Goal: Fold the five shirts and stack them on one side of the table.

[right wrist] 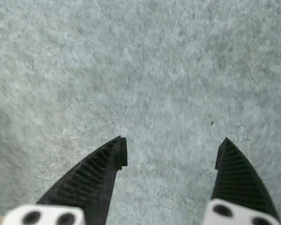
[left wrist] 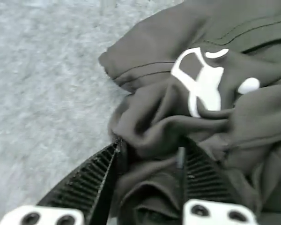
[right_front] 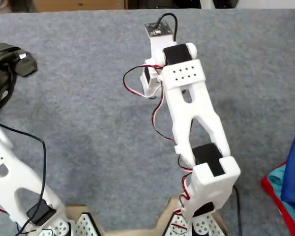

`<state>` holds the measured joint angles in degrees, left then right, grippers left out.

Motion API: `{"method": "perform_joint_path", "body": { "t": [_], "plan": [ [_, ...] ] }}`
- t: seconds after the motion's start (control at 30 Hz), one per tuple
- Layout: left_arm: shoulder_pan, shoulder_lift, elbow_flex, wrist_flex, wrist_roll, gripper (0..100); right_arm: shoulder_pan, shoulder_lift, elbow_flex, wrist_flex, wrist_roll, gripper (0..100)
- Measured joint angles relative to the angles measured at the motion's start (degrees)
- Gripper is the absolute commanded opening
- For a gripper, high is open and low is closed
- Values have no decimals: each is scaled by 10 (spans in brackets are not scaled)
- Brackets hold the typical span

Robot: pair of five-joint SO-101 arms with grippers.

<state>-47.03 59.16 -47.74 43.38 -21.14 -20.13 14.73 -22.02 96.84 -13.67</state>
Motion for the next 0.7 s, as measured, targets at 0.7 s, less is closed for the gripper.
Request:
{"method": "perform_joint_path", "body": {
  "t": [0.7],
  "plan": [
    [140,-10,-432,565,39,19,16,0,-32,34,0,310]
  ]
}}
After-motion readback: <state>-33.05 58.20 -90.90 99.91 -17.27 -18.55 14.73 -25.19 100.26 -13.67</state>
